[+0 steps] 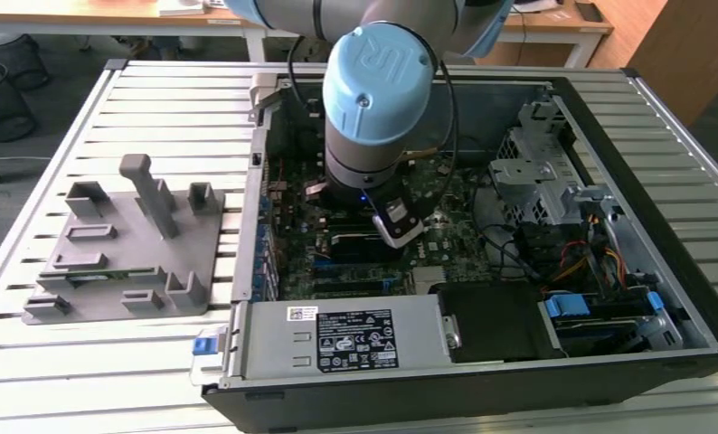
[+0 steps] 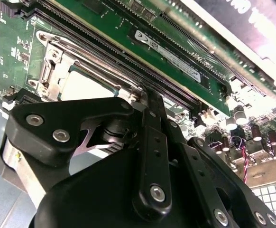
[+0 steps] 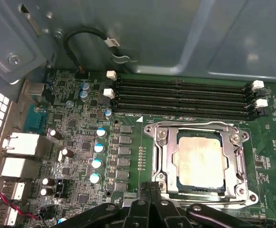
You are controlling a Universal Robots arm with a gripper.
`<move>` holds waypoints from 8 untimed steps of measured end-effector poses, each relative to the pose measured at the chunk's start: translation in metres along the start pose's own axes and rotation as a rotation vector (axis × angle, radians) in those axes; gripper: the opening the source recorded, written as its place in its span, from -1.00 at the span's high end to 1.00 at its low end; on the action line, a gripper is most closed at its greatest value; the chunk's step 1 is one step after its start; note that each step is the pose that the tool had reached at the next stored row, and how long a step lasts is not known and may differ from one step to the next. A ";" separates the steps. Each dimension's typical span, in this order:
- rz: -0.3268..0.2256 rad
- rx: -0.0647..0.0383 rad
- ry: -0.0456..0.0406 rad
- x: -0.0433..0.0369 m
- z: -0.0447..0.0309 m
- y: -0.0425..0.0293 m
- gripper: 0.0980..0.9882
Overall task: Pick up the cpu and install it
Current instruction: 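Install the second cpu locking lever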
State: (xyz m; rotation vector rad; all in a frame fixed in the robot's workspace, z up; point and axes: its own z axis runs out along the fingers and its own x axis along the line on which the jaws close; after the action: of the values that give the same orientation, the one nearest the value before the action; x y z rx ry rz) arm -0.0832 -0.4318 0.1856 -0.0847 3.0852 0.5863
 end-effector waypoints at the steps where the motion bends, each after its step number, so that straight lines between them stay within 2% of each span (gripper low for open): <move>1: 0.000 0.000 -0.0001 0.0000 -0.0013 0.0006 0.98; 8: 0.000 0.000 0.0001 0.0003 -0.0112 0.0044 0.98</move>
State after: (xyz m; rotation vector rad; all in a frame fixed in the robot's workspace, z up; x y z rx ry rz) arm -0.0836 -0.4318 0.1976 -0.0847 3.0853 0.5861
